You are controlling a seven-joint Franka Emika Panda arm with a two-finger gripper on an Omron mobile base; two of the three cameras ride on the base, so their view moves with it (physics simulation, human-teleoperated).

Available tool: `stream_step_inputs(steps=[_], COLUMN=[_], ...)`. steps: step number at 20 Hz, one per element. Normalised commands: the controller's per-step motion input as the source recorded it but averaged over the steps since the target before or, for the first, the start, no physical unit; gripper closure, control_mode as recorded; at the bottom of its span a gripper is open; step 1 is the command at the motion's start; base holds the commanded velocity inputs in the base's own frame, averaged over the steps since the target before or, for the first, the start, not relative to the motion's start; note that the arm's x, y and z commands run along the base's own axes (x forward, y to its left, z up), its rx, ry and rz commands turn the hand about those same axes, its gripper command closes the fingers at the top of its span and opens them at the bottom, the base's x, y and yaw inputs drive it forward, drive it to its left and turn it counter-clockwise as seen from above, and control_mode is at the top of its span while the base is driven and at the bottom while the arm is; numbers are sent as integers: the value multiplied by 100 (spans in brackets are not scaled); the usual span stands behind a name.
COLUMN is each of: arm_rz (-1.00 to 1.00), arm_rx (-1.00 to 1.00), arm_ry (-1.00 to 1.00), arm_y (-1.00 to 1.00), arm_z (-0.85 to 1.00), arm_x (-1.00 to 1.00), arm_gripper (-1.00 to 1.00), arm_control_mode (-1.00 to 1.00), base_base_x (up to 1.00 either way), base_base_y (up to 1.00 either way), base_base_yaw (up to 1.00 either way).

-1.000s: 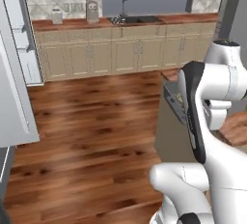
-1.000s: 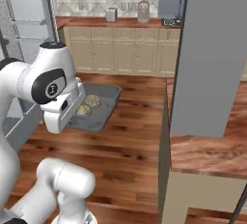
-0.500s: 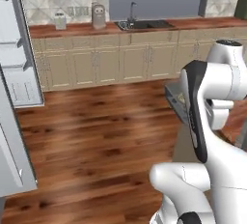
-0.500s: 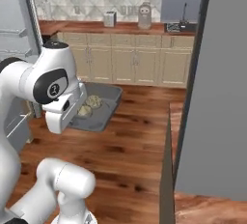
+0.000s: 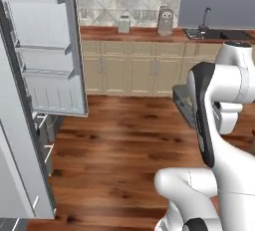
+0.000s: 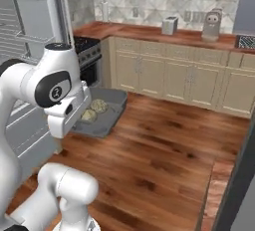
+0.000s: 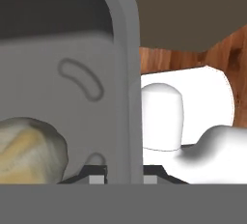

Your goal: Place two dumplings into each of the tupperware containers and then place the containers in the fridge.

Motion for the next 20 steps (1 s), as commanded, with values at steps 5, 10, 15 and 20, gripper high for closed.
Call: stream_step_inputs(steps=[5, 10, 15, 20], arm_rz=[0, 0, 0, 0], arm_rx=[0, 0, 0, 0], arm_ry=[0, 0, 0, 0], arm_y=[0, 0, 0, 0], arm_z=[0, 0, 0, 0], arm_x=[0, 0, 0, 0], arm_gripper=[100, 100, 100, 100], arm_control_mode=[100, 100, 100, 100], base_base_x=[41, 39, 56, 44], base_base_y=[0, 0, -22, -59], base_base_yaw=[73, 79, 75, 65])
